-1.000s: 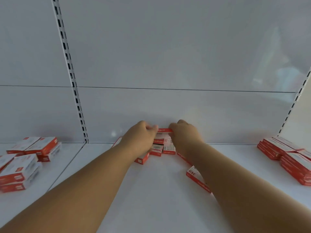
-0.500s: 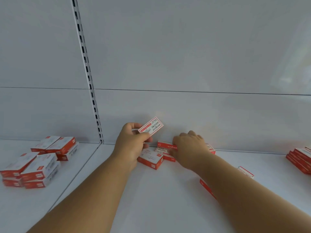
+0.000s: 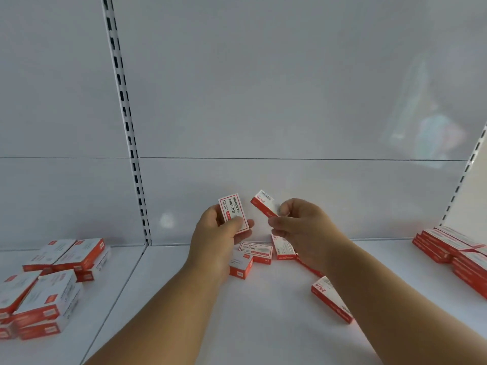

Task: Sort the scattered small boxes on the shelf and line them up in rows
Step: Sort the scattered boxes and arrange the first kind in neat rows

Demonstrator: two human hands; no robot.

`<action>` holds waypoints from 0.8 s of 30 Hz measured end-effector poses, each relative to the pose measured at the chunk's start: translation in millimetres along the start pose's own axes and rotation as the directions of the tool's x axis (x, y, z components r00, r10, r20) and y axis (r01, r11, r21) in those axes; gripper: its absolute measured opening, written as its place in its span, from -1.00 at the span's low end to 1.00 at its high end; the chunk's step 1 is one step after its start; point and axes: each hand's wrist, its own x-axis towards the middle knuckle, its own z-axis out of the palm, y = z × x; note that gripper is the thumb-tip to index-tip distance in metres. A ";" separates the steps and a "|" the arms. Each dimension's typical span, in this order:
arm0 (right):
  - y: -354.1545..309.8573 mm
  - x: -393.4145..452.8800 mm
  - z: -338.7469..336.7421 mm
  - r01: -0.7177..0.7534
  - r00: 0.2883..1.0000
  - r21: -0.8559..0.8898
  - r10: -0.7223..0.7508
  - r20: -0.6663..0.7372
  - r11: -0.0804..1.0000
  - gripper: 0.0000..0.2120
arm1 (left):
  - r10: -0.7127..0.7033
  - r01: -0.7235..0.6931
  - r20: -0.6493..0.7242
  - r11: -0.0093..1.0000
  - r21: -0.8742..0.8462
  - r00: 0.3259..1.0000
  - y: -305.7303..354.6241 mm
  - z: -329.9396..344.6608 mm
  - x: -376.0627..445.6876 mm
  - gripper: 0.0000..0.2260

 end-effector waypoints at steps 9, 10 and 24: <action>-4.5 -55.2 -14.2 0.129 0.960 0.255 -0.056 -0.273 0.958 -0.87 | 0.013 -0.008 0.208 1.000 -0.027 0.978 10.4 24.6 -22.6 -0.81; -6.1 -64.3 -21.9 0.132 0.957 0.253 -0.057 -0.283 0.958 -0.87 | 0.020 -0.018 0.236 1.000 -0.011 0.972 12.6 29.0 -29.6 -0.81; -47.9 -122.7 -226.2 0.104 0.988 0.187 -0.080 -0.132 0.977 -0.77 | -0.027 -0.058 0.486 0.985 0.160 0.873 8.9 202.6 -90.9 -0.85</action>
